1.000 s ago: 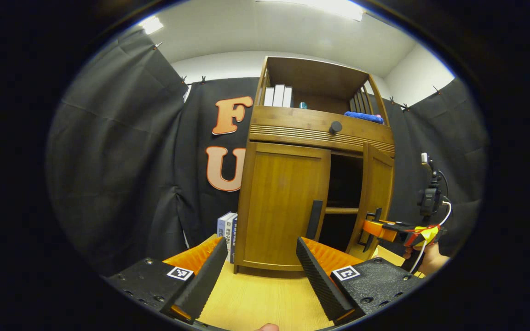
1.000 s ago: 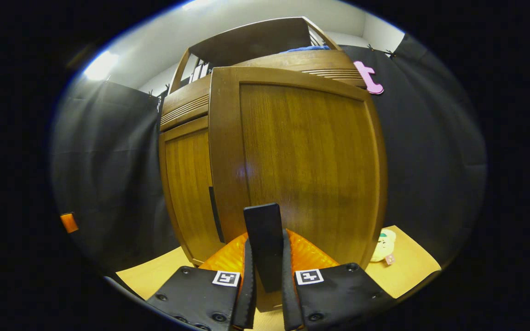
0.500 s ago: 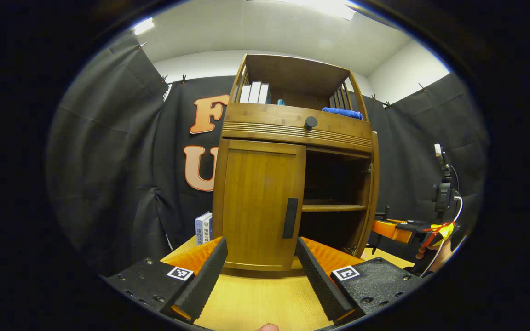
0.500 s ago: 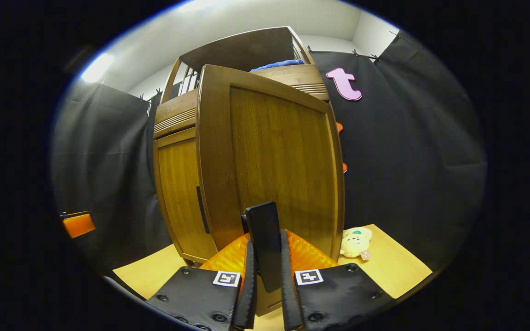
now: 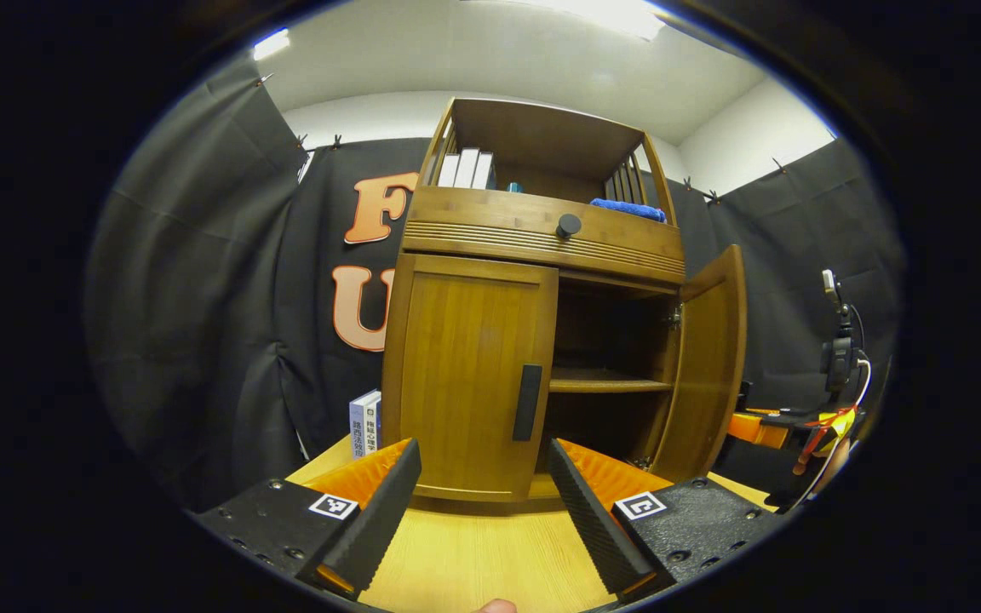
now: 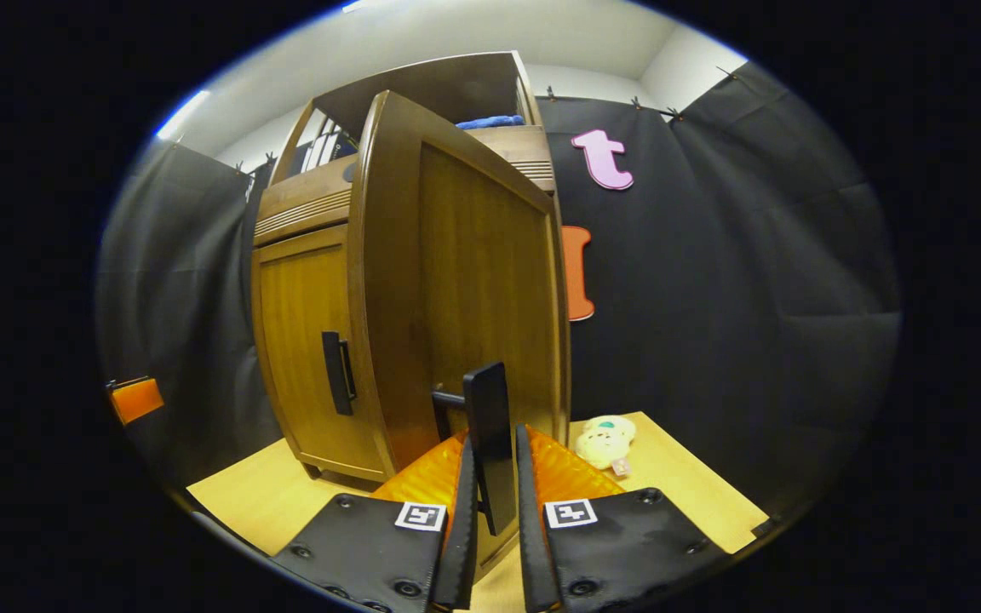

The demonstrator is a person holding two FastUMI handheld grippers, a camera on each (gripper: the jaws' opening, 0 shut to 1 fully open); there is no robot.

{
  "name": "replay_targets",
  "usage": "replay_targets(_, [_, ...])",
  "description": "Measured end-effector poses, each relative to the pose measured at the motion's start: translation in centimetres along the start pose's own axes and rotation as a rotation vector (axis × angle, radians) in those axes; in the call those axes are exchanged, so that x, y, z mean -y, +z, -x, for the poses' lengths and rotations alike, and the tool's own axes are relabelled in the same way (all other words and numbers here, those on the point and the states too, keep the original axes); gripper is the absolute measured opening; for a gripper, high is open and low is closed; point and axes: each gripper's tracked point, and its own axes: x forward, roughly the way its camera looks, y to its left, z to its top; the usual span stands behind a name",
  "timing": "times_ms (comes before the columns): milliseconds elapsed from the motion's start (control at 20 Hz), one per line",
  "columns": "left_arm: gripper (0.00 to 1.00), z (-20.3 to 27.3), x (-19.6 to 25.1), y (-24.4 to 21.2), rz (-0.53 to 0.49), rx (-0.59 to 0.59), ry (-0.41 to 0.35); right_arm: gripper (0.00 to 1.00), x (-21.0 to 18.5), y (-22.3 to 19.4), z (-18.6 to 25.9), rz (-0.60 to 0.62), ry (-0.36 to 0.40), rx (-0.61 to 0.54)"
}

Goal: Open the right door of the double-door shoe cabinet with the right hand, and open the left door with the left hand.

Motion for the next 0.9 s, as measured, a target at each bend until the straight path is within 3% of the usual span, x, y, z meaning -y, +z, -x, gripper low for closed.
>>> replay_targets(50, [0.92,0.1,0.1,-0.1,0.002,-0.002,-0.002,0.24,1.2,-0.1,0.0,0.002,-0.03,-0.007])
replay_targets(100, [0.92,0.0,0.1,-0.2,0.002,-0.005,-0.002,0.34,2.4,0.0,0.2,0.0,-0.062,-0.009])
replay_targets(150, [0.92,-0.1,0.0,-0.4,0.001,-0.007,-0.001,0.24,3.4,0.1,0.4,-0.002,-0.085,-0.004])
replay_targets(200, [0.92,-0.1,0.1,-0.4,0.001,-0.008,-0.001,0.34,4.9,0.3,1.0,0.002,-0.125,-0.002])
replay_targets(250, [0.92,-0.3,0.0,-0.4,0.001,-0.009,-0.002,0.21,6.1,0.4,0.8,0.014,-0.138,0.006])
replay_targets(300, [0.92,-0.3,0.1,-0.4,0.001,-0.009,-0.004,0.09,6.3,0.3,1.0,0.008,-0.114,-0.005])
replay_targets(400, [0.92,-0.4,0.2,-0.6,-0.001,-0.013,-0.009,0.15,7.1,0.5,0.9,0.017,-0.079,-0.002])
replay_targets(500, [0.95,-0.4,0.2,-0.7,-0.003,-0.017,-0.01,0.15,7.6,0.5,1.1,0.023,-0.043,-0.007])
replay_targets(550, [0.95,-0.3,0.4,-0.8,-0.001,-0.018,-0.013,0.02,8.2,0.6,1.0,0.015,-0.026,-0.005])
replay_targets(650, [0.95,-0.1,0.4,-0.8,0.001,-0.015,-0.015,0.02,9.5,0.5,1.1,-0.001,0.013,-0.002])
replay_targets(750, [0.92,0.1,0.2,-0.8,0.002,-0.013,-0.009,0.15,10.6,0.7,1.3,-0.02,0.045,0.021])
replay_targets(800, [0.95,0.1,0.1,-0.9,0.003,-0.014,-0.007,0.19,11.0,0.9,1.1,-0.04,0.053,0.029])
replay_targets(900, [0.92,0.2,0.0,-1.0,0.004,-0.018,-0.002,0.23,11.1,0.6,1.1,-0.068,0.072,0.038])
